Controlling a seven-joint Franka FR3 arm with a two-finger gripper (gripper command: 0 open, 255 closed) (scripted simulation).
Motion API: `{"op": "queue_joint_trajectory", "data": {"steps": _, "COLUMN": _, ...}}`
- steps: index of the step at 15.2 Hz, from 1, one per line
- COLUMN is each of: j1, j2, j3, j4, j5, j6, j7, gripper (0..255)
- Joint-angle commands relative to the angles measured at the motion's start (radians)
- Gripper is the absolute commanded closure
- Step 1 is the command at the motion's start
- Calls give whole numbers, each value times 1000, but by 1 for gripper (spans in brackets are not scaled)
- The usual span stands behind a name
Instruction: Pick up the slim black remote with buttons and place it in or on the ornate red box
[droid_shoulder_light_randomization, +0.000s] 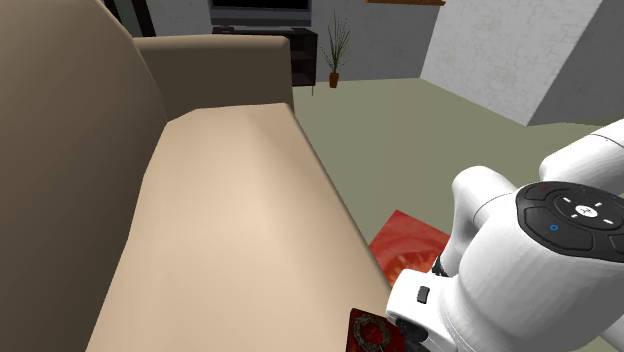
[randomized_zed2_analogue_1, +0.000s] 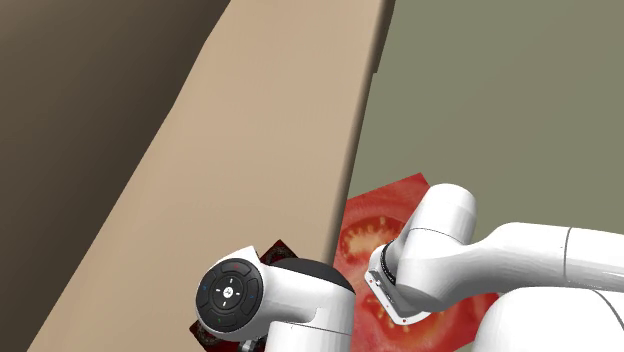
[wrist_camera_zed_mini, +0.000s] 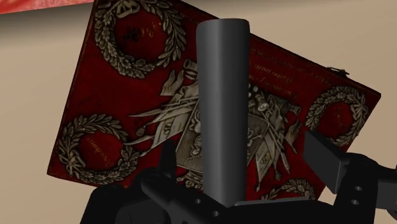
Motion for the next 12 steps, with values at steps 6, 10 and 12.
{"op": "queue_joint_trajectory", "data": {"steps": 6, "j1": -5, "j2": -51, "j3": -79, "j4": 86, "j5": -61, "j6": -140, "j7": 11, "gripper": 0}}
{"op": "queue_joint_trajectory", "data": {"steps": 10, "j1": -5, "j2": -51, "j3": -79, "j4": 86, "j5": -61, "j6": -140, "j7": 11, "gripper": 0}}
{"op": "queue_joint_trajectory", "data": {"steps": 12, "j1": -5, "j2": -51, "j3": -79, "j4": 86, "j5": -61, "j6": -140, "j7": 11, "gripper": 0}}
